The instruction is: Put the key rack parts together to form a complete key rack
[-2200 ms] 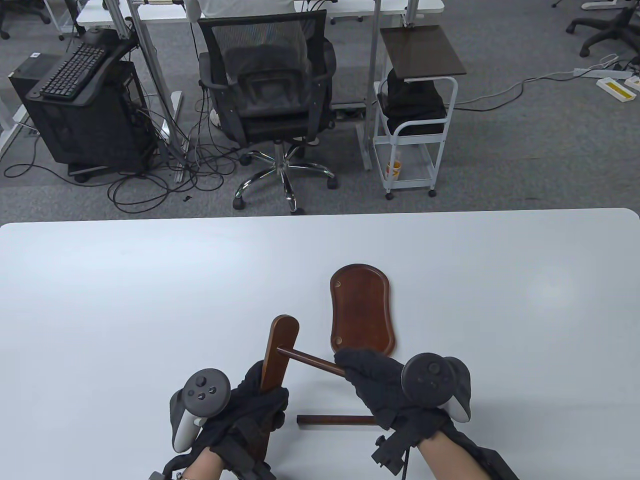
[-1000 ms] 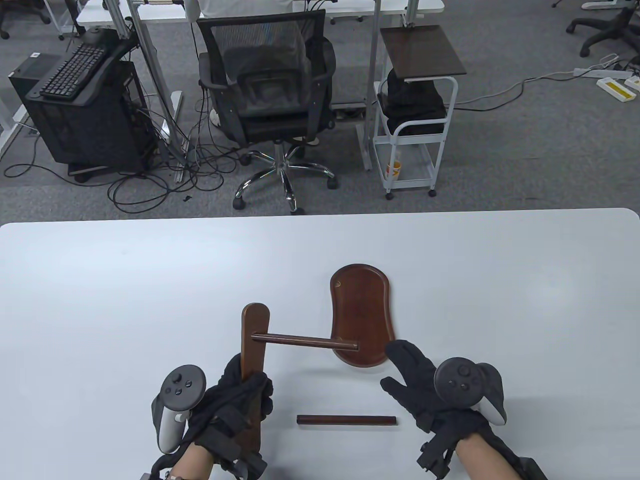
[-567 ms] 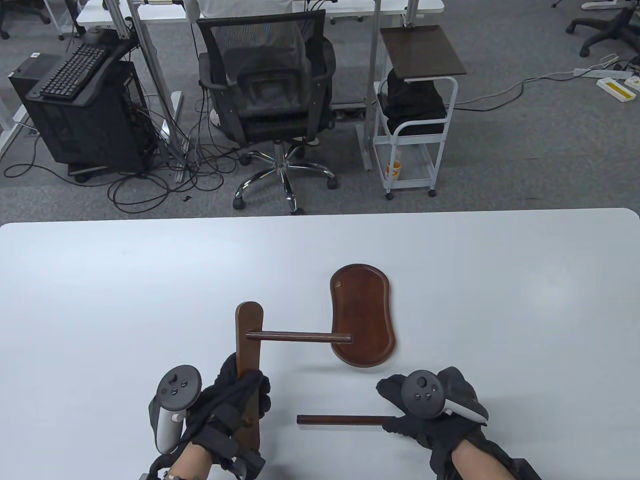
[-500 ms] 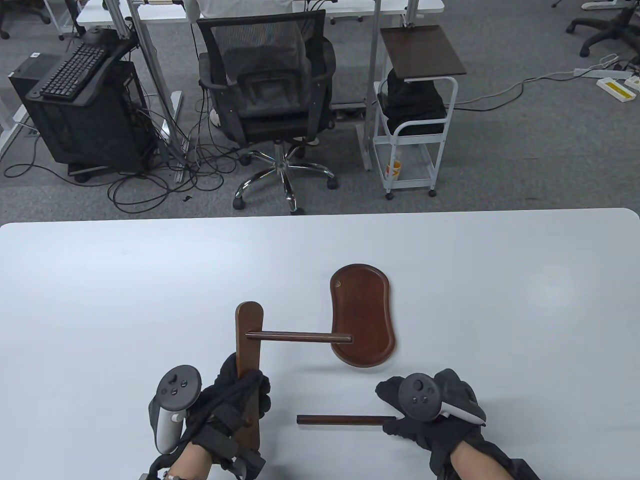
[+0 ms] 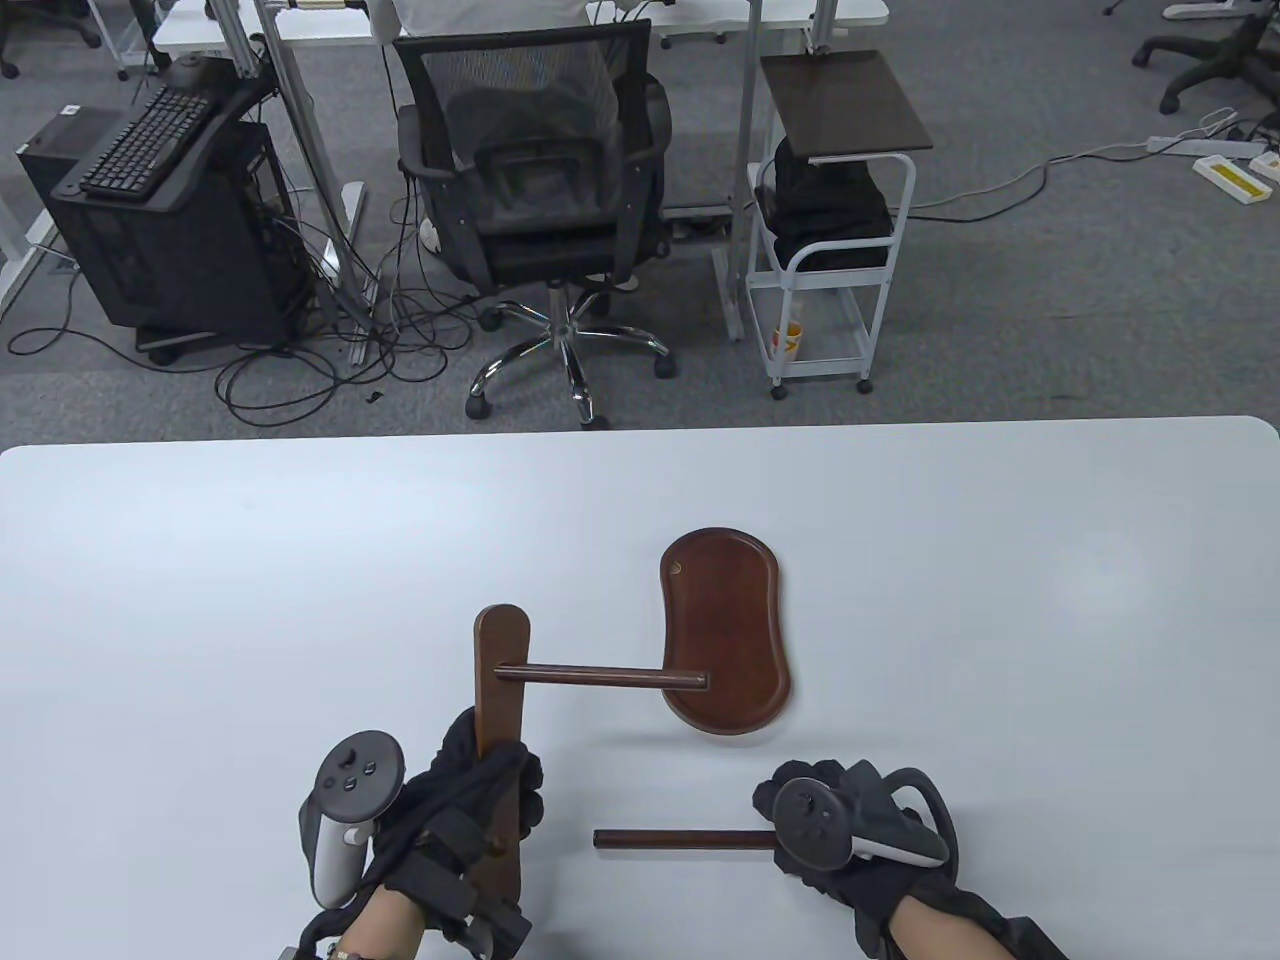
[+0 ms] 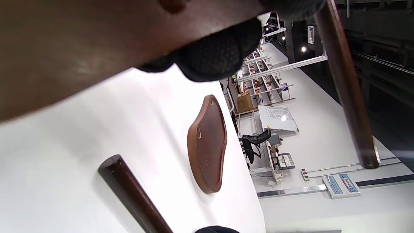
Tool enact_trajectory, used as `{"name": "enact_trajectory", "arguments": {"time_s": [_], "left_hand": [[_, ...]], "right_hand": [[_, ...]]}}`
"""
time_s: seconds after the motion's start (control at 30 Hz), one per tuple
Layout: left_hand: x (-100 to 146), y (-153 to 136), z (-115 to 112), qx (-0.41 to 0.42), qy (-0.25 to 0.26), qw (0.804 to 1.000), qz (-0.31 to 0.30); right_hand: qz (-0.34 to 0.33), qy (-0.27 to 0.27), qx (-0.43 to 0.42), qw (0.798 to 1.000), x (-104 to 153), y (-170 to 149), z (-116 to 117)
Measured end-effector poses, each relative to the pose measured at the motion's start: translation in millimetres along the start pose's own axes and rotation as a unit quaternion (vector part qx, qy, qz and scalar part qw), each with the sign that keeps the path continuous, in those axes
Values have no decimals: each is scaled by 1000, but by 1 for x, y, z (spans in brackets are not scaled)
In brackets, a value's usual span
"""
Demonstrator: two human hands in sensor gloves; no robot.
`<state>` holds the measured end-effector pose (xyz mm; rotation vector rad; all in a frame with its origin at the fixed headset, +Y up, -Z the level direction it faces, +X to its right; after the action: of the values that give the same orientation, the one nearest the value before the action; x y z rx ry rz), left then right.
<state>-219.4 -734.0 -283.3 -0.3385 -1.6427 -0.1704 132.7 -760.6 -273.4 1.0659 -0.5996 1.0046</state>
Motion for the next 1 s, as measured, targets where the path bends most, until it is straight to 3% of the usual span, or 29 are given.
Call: {"name": "enact_trajectory", "arguments": {"time_s": [0.3,0.73,1.0], "left_hand": [[0,0,-2,-3,-5,1000,2],[1,0,-3,-5,-6,1000,3],[1,-1,-4,-6,-5,1000,8]], "right_hand": [[0,-32,8,999,0,4,2],[-5,-9,51,999,-2,9,6],[-23,-3,33,999,1,9,1]]}}
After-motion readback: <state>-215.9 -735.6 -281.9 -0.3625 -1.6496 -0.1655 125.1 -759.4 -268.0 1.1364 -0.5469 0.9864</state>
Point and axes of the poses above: the tracker on the back of each hand, its own y axis roughly to the thumb side, its own x axis roughly from the fingertips to the wrist, z = x × y, the point moved 1 cm from there along -x, roughly from the wrist to the fingertips, and after that the axes turned 10 degrees about y, right-handed, at the moved point
